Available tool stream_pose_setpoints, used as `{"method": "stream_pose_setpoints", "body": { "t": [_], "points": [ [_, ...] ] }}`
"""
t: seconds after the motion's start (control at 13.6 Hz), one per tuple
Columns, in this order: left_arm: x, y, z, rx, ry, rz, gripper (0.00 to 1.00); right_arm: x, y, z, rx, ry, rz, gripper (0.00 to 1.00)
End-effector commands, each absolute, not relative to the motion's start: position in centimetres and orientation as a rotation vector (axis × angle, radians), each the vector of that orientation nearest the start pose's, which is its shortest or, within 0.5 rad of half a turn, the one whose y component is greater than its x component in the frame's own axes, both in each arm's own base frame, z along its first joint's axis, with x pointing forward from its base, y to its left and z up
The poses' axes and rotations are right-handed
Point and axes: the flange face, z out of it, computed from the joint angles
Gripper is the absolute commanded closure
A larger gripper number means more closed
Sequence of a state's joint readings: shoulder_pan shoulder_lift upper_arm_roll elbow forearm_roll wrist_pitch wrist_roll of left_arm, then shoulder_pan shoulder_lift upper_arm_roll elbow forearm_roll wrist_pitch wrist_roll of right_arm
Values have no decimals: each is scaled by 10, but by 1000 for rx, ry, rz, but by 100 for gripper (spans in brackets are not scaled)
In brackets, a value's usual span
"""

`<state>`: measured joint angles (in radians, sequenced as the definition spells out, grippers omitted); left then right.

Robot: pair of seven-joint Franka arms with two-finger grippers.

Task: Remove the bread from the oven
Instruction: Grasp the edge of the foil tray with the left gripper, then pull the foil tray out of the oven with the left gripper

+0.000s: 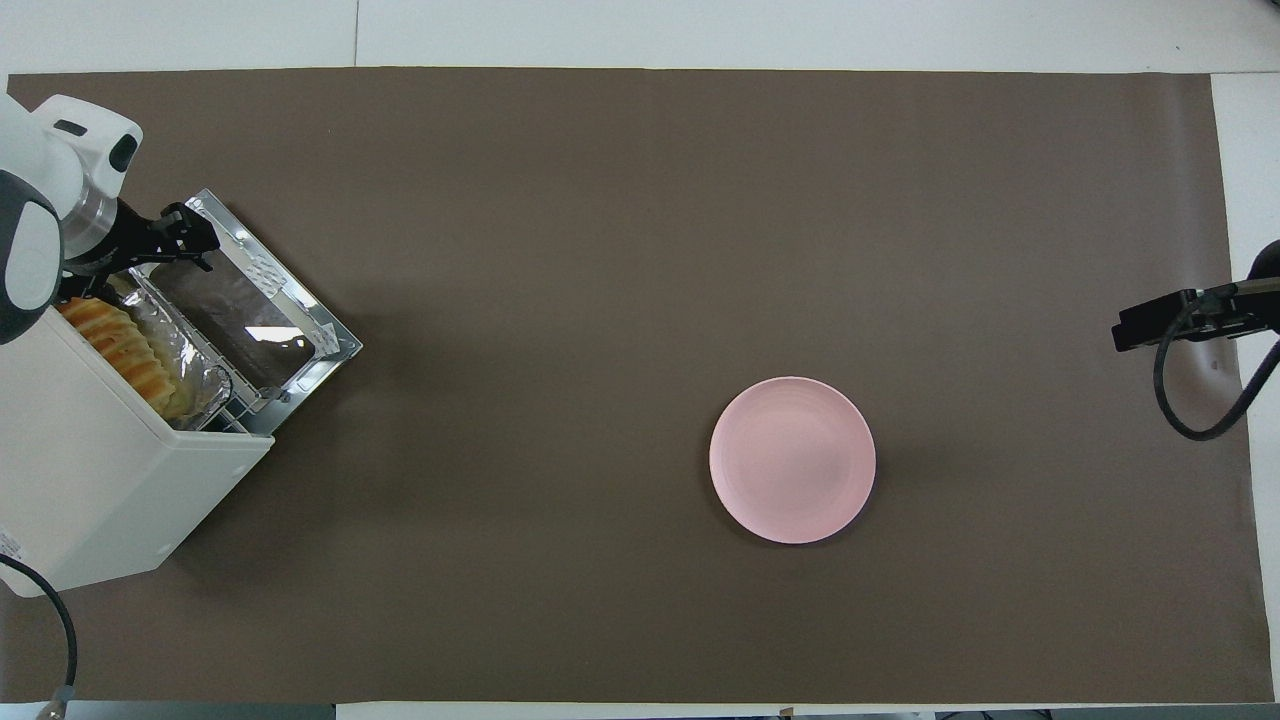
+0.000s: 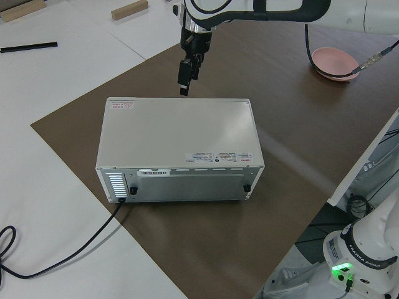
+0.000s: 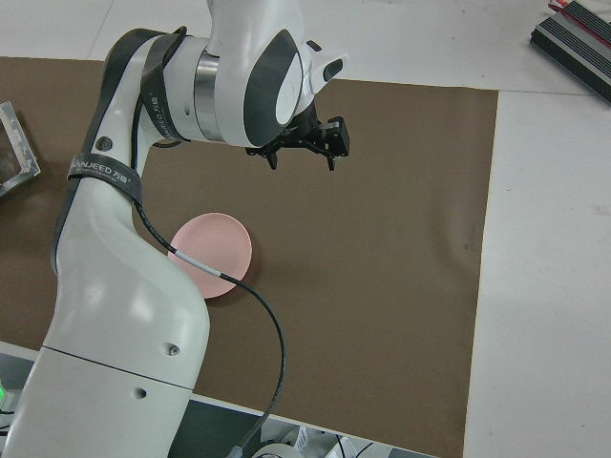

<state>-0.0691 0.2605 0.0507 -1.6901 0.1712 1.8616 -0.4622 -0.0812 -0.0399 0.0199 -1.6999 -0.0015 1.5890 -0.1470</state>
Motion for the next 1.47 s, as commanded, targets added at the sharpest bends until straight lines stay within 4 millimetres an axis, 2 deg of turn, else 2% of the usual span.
{"method": "stream_pose_setpoints", "body": {
  "t": [0.0, 0.22, 0.37, 0.51, 0.66, 0.73, 0.81, 1.03, 1.17, 1.25, 1.39],
  "points": [
    [609, -1, 421, -2863, -623, 38, 0, 532, -34, 589, -3147, -151, 124, 0],
    [596, 0, 399, -2871, -634, 24, 0, 532, -34, 589, -3147, -151, 124, 0],
    [588, 11, 390, -2878, -654, -1, 0, 532, -34, 589, -3147, -151, 124, 0],
    [583, 12, 384, -2883, -655, -10, 20, 532, -34, 589, -3147, -151, 124, 0],
    [581, 13, 380, -2882, -654, 1, 58, 532, -34, 589, -3147, -151, 124, 0],
    [581, 14, 381, -2882, -652, 2, 87, 532, -34, 589, -3147, -151, 124, 0],
    [582, 13, 382, -2884, -644, 0, 100, 532, -34, 589, -3147, -149, 124, 0],
    [587, -1, 386, -2892, -609, -10, 100, 532, -34, 589, -3147, -149, 124, 0],
    [597, -28, 399, -2905, -544, -32, 100, 532, -34, 589, -3147, -151, 124, 0],
    [600, -49, 404, -2916, -495, -45, 100, 532, -34, 589, -3147, -151, 124, 0],
    [604, -121, 416, -2963, -349, -93, 100, 532, -34, 589, -3147, -151, 124, 0]
  ]
}}
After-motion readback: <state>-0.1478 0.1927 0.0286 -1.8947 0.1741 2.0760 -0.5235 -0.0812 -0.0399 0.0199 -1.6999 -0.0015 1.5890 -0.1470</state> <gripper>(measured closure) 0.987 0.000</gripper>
